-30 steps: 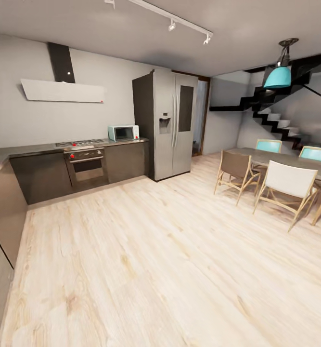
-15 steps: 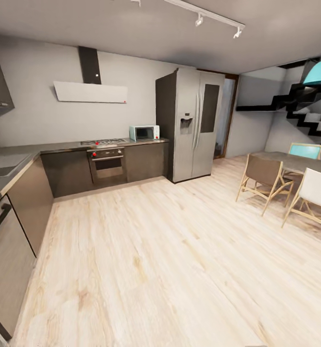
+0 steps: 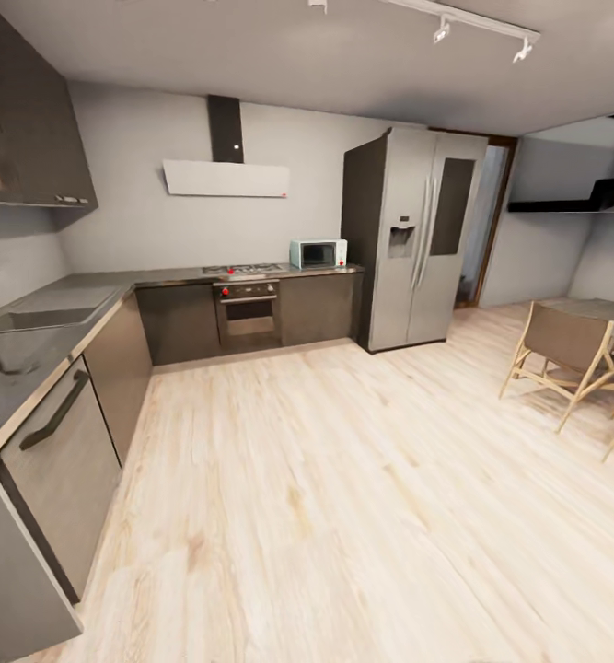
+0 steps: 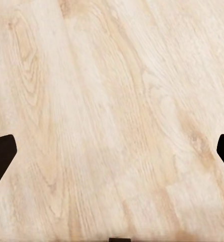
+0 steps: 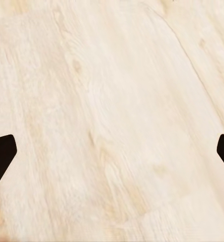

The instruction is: Pick up the poster from the kitchen countertop and hang it on one of the wall nails in the kitchen.

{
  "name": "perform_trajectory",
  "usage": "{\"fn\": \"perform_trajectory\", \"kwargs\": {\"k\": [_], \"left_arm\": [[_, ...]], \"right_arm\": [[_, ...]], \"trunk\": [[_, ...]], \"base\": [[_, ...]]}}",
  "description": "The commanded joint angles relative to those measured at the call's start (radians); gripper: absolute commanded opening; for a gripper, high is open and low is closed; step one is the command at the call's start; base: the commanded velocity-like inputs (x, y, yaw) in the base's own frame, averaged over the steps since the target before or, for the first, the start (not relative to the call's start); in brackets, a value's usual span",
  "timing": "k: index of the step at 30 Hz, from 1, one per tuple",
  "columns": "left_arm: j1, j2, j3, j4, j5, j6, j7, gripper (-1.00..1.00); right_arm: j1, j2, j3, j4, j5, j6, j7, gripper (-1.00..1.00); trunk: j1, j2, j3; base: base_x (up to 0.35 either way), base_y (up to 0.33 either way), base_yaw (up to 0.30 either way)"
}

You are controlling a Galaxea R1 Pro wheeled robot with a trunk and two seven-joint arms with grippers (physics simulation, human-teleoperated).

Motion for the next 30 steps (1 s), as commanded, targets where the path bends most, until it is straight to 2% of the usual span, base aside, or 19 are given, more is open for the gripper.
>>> {"fn": "perform_trajectory", "kwargs": {"k": [1,30], "left_arm": [[0.0,0.0,0.001,-0.001,0.0,-0.001,0.0,1.0],[0.0,0.0,0.001,-0.001,0.0,-0.002,-0.001,1.0]], "right_arm": [[0.0,0.0,0.0,0.0,0.0,-0.002,-0.001,1.0],[0.0,0.0,0.001,0.009,0.0,-0.002,-0.001,1.0]], "trunk": [[0.0,0.0,-0.001],[0.0,0.0,-0.001]], "base": [[0.0,0.0,0.294],[0.0,0.007,0.294]]}}
